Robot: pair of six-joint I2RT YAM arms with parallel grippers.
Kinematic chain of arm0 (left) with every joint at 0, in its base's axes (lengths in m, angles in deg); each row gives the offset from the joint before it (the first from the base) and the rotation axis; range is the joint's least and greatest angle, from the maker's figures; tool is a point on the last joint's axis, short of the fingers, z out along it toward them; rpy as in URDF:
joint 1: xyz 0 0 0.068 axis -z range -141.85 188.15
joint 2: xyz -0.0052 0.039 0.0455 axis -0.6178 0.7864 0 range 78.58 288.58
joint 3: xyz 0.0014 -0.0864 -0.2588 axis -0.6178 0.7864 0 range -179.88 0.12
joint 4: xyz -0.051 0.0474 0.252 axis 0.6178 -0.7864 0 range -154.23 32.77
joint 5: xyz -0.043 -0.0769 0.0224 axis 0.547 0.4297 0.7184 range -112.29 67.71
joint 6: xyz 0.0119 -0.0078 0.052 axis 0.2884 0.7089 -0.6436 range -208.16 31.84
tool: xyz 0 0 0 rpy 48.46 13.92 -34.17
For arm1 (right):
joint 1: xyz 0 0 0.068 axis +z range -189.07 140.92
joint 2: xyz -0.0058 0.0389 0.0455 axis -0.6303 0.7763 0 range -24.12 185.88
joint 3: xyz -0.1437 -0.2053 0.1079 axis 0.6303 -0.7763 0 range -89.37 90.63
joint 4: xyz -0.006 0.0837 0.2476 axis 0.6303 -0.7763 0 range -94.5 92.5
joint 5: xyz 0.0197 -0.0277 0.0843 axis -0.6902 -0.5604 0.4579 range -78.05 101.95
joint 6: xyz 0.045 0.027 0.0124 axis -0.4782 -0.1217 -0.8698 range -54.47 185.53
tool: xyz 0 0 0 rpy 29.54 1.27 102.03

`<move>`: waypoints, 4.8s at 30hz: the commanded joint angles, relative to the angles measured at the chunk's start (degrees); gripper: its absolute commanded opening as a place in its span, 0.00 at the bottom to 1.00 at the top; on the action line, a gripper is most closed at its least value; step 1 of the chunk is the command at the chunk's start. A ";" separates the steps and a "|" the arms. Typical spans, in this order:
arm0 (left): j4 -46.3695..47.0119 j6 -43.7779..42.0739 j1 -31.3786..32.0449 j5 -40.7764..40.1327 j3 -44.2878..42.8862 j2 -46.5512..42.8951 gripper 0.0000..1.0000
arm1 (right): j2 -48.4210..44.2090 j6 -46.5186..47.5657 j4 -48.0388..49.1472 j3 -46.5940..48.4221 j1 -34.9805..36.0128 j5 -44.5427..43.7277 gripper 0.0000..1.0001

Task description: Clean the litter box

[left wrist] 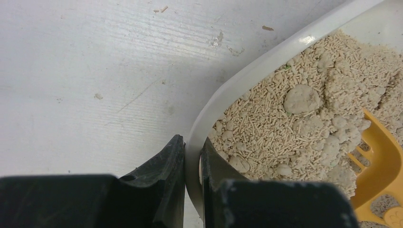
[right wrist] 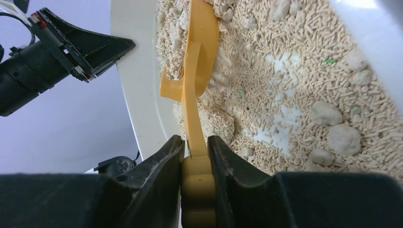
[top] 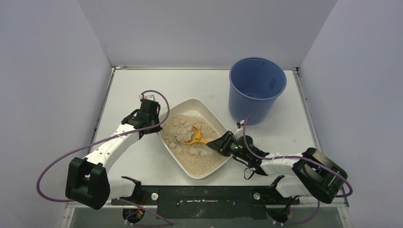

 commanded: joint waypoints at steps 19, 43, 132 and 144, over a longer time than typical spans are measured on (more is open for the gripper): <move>1.23 -4.35 -5.58 -5.41 -1.44 -1.22 0.00 | -3.50 0.68 25.04 -10.00 -2.75 -0.66 0.00; 2.80 -3.51 -5.77 -4.02 -0.78 -2.45 0.64 | -7.80 -4.32 38.63 -11.85 -3.79 6.45 0.00; 5.11 -3.73 -5.86 2.68 -0.34 -6.77 0.97 | -22.23 -12.96 14.61 -8.75 -7.41 3.57 0.00; 4.82 -3.90 -5.77 2.51 -0.35 -7.74 0.97 | -26.62 -10.11 9.48 -4.08 -6.71 3.01 0.00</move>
